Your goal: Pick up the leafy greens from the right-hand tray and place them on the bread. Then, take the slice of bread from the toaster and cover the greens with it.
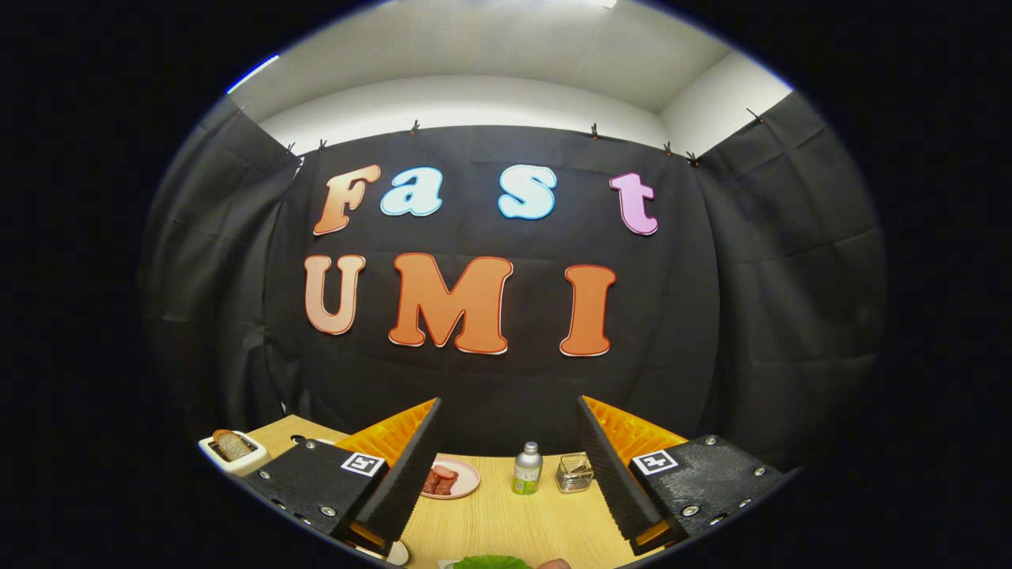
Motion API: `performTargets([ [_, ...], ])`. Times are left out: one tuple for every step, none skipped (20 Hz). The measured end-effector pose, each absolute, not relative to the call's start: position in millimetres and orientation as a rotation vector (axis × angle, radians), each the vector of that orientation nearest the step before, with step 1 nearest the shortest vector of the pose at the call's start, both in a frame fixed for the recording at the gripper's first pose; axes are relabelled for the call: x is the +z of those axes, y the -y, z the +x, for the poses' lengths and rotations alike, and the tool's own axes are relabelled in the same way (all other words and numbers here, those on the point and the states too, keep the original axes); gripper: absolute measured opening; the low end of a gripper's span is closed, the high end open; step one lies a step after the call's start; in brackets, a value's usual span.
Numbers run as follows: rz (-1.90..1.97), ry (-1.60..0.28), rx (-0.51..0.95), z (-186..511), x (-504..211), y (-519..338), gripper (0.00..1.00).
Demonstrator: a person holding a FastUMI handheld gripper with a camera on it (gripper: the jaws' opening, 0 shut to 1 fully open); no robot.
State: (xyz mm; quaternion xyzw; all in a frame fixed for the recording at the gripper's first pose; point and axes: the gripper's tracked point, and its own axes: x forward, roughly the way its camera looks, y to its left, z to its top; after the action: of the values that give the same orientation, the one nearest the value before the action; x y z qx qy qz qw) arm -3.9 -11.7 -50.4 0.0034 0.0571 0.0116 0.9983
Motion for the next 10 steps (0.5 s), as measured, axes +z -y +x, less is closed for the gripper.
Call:
performTargets([
  [0.009, -0.133, 0.03, -5, -58, 11, 0.98],
  [0.01, -0.153, 0.034, -4, -65, 9, 0.98],
  [0.012, -0.174, 0.035, -5, -73, 10, 0.98],
  [0.012, -0.194, 0.038, -6, -81, 11, 0.98],
  [0.013, -0.219, 0.038, -8, -91, 10, 0.98],
  [0.016, -0.249, 0.044, -9, -103, 10, 0.98],
  [0.021, -0.275, 0.046, -11, -115, 9, 0.98],
  [0.023, -0.305, 0.044, -13, -130, 9, 0.98],
  [0.027, -0.343, 0.042, -16, -146, 9, 0.98],
  [0.032, -0.385, 0.043, -20, -162, 7, 0.98],
])
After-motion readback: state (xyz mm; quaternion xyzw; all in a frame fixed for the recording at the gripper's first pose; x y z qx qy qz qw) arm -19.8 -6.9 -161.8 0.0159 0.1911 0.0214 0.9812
